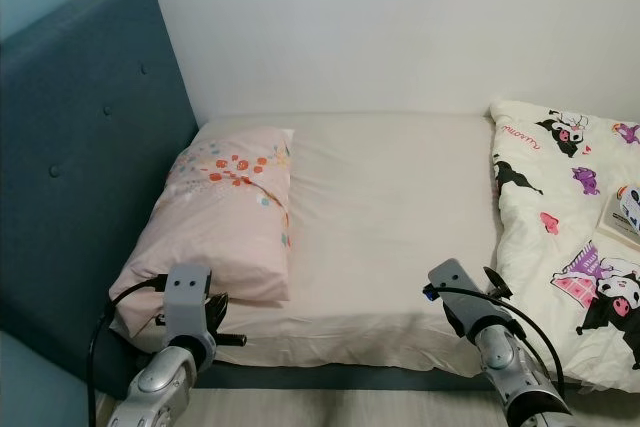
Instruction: Clean up the room
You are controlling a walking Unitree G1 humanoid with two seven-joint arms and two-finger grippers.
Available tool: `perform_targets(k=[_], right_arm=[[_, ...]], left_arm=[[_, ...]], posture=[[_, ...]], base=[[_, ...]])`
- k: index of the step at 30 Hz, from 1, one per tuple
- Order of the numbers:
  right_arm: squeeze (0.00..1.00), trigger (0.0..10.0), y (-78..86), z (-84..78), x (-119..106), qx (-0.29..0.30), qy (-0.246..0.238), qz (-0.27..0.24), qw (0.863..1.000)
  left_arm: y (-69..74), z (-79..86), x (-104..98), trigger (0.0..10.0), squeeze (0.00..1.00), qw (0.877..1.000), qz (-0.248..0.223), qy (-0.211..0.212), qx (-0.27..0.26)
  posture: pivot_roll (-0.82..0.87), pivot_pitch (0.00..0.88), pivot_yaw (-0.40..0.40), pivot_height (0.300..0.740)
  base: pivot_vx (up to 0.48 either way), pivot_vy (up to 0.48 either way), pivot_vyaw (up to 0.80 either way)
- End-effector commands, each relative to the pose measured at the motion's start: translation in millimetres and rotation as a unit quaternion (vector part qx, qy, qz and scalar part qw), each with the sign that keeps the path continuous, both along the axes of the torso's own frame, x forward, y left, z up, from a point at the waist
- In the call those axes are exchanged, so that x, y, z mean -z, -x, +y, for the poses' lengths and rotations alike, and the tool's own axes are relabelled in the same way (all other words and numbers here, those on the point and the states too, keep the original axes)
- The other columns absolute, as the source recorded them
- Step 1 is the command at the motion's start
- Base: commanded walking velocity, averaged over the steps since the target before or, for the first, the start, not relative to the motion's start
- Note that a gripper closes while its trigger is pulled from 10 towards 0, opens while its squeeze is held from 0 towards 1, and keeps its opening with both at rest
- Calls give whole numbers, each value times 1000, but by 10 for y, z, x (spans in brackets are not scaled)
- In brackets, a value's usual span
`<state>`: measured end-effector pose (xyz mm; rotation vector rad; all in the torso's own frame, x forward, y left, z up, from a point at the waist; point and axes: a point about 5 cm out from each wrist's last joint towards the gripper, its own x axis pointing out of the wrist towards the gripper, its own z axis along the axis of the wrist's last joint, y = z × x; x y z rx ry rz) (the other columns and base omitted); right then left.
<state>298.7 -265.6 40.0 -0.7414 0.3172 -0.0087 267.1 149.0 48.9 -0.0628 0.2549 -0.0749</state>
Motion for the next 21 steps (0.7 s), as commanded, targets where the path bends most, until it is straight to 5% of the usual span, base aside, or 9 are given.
perform_targets(k=[1, 21], right_arm=[[0, 10000, 36, 11, 47, 1, -4, 7, 1000], [0, 10000, 59, -11, 55, 1, -4, 7, 1000]], left_arm=[[30, 15, 33, 10000, 0, 1000, 9, -3, -2], [33, 0, 36, 10000, 0, 1000, 10, -2, 1]], posture=[[-4, 140, 4, 740], [-8, 142, 6, 740]], base=[[0, 0, 0], [0, 0, 0]])
